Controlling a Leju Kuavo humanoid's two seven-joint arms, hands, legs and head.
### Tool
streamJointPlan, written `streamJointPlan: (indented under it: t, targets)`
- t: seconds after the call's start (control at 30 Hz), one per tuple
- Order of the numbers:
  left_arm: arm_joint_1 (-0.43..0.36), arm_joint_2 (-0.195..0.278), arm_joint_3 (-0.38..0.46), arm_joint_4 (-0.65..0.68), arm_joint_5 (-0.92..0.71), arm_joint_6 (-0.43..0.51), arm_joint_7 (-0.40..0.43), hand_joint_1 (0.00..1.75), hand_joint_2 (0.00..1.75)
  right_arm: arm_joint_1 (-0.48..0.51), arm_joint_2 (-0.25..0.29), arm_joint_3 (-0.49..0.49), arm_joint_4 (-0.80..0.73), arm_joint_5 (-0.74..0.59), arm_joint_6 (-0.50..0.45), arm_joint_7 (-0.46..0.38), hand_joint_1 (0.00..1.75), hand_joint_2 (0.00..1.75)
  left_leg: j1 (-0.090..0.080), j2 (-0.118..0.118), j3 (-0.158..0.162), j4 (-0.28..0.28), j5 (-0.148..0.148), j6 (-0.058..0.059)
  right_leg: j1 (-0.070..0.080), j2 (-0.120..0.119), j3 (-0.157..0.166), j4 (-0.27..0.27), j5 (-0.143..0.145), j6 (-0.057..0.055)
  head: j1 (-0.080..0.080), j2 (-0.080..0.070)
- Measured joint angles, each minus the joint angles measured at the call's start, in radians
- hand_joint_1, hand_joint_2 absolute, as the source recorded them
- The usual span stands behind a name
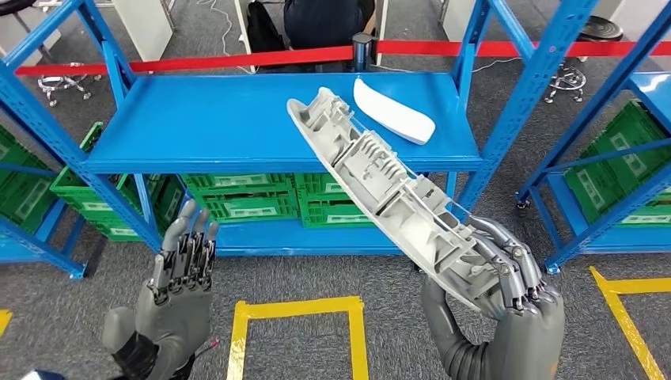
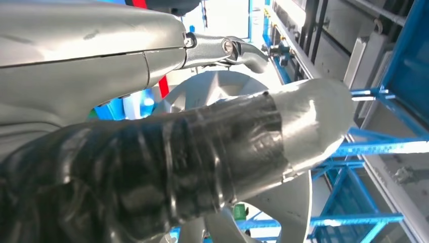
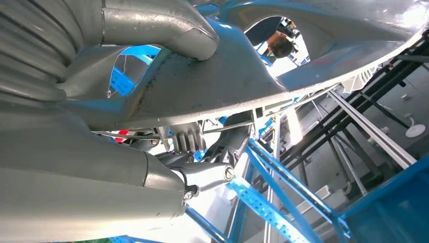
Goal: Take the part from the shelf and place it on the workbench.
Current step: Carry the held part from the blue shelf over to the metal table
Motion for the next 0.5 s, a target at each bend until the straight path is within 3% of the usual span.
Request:
streamJointPlan:
  t: [0.07,0.1,0.13,0.2,0.27,0.3,0.33,0.5]
  targets:
    - [-0.001,0.000,0.000,-0.001,-0.001,0.000,0.004,0.00,0.00,-0.001,-0.002,0.000,0.000,-0.007,0.000,0.000,1.75,1.75,0.004,-0.001,-0.033,0.131,-0.081,-0.008,0.000,0.000,-0.026,0.001,0.020,-0.004,-0.012,0.000]
    - [-0.001,0.000,0.000,-0.001,-0.001,0.000,0.005,0.00,0.00,-0.001,-0.003,0.000,0.000,-0.009,0.000,-0.001,1.75,1.75,0.006,-0.001,-0.038,0.177,-0.091,-0.010,0.000,0.000,-0.040,0.002,0.030,-0.003,-0.016,0.000]
    - [-0.001,0.000,0.000,-0.001,-0.001,0.000,0.006,0.00,0.00,-0.001,-0.004,0.000,0.000,-0.012,0.000,-0.002,1.75,1.75,0.007,-0.001,-0.025,0.187,-0.076,-0.011,0.000,0.000,-0.054,0.004,0.039,-0.002,-0.020,0.000]
    - [-0.002,0.000,0.000,-0.001,-0.002,0.000,0.007,0.00,0.00,-0.001,-0.005,0.000,0.000,-0.014,0.000,-0.004,1.75,1.75,0.009,-0.002,0.052,0.107,-0.024,-0.008,-0.001,0.002,-0.079,0.010,0.056,0.004,-0.028,0.000]
    - [-0.006,0.000,0.000,-0.002,-0.003,0.000,0.007,0.00,0.00,-0.001,-0.006,0.000,0.000,-0.016,0.000,-0.004,1.75,1.75,0.008,-0.005,0.160,-0.034,-0.020,-0.001,0.000,0.004,-0.096,0.018,0.068,0.014,-0.036,0.000]
    - [-0.008,0.000,0.000,-0.004,-0.003,0.000,0.007,0.00,0.00,-0.002,-0.007,0.000,0.000,-0.016,0.000,-0.004,1.75,1.75,0.007,-0.007,0.194,-0.085,-0.032,0.003,0.001,0.004,-0.101,0.021,0.074,0.020,-0.038,0.000]
    - [-0.010,-0.001,0.000,-0.005,-0.004,0.000,0.007,0.00,0.00,-0.002,-0.007,0.000,-0.001,-0.016,0.000,-0.005,1.75,1.75,0.006,-0.009,0.211,-0.112,-0.043,0.005,0.002,0.004,-0.105,0.022,0.079,0.024,-0.039,0.000]
    - [-0.012,-0.001,0.000,-0.006,-0.004,0.000,0.007,0.00,0.00,-0.003,-0.007,0.000,-0.001,-0.017,0.000,-0.005,1.75,1.75,0.005,-0.010,0.210,-0.120,-0.046,0.008,0.002,0.004,-0.107,0.023,0.086,0.028,-0.037,0.000]
